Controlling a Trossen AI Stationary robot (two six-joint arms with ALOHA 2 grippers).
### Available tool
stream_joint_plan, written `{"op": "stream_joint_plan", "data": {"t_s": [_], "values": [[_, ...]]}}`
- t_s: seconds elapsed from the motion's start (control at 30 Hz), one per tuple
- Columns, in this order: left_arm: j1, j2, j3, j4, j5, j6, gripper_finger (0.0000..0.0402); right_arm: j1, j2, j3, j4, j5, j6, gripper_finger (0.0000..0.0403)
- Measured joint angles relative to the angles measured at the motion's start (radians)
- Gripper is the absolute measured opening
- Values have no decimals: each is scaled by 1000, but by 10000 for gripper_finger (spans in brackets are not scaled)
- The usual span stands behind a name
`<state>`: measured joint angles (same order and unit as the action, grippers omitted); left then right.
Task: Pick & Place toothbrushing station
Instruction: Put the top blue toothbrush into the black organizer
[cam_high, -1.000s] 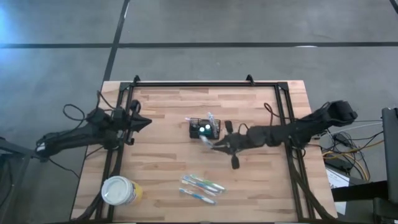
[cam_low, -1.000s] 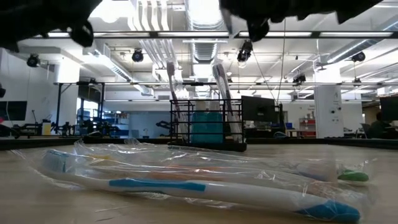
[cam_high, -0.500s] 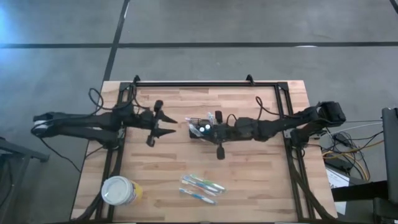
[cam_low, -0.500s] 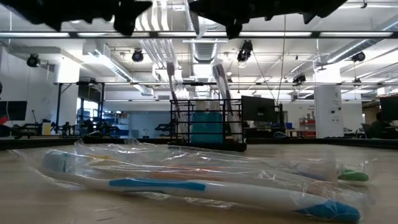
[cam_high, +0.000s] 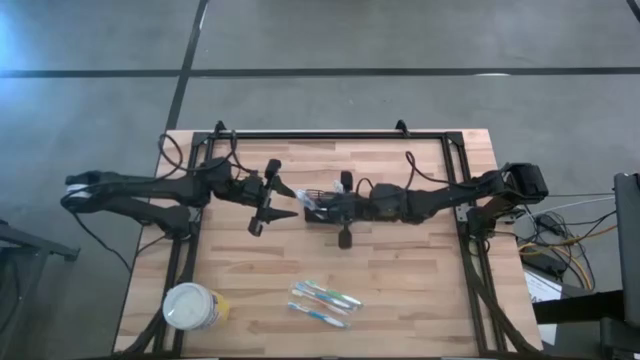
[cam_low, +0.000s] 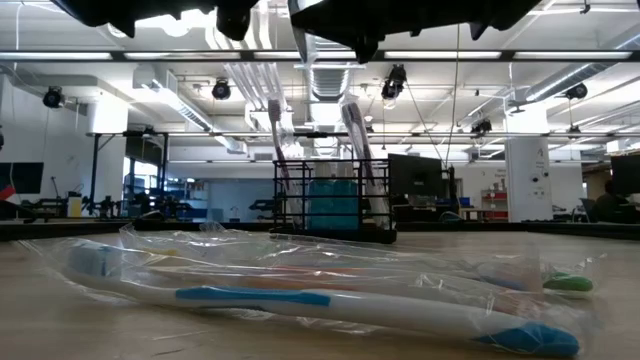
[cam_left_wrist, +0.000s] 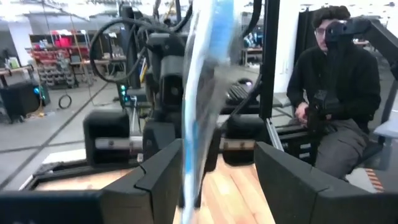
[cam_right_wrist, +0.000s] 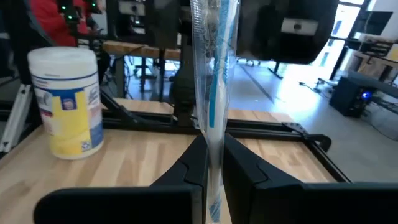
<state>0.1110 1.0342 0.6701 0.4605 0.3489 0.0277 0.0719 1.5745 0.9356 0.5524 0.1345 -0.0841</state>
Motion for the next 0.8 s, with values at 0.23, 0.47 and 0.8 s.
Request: {"op": "stream_joint_plan", "data": {"t_s": [0.23, 0.47, 0.8], "values": [[-3, 70, 22, 84, -25, -22, 202, -13, 21, 16, 4, 0, -6, 23], [-3, 97, 24, 121, -48, -27, 202, -14, 44, 31, 3, 0, -10, 23], [-4, 94, 24, 127, -70, -56, 85, -14, 42, 32, 5, 3, -23, 23]]}}
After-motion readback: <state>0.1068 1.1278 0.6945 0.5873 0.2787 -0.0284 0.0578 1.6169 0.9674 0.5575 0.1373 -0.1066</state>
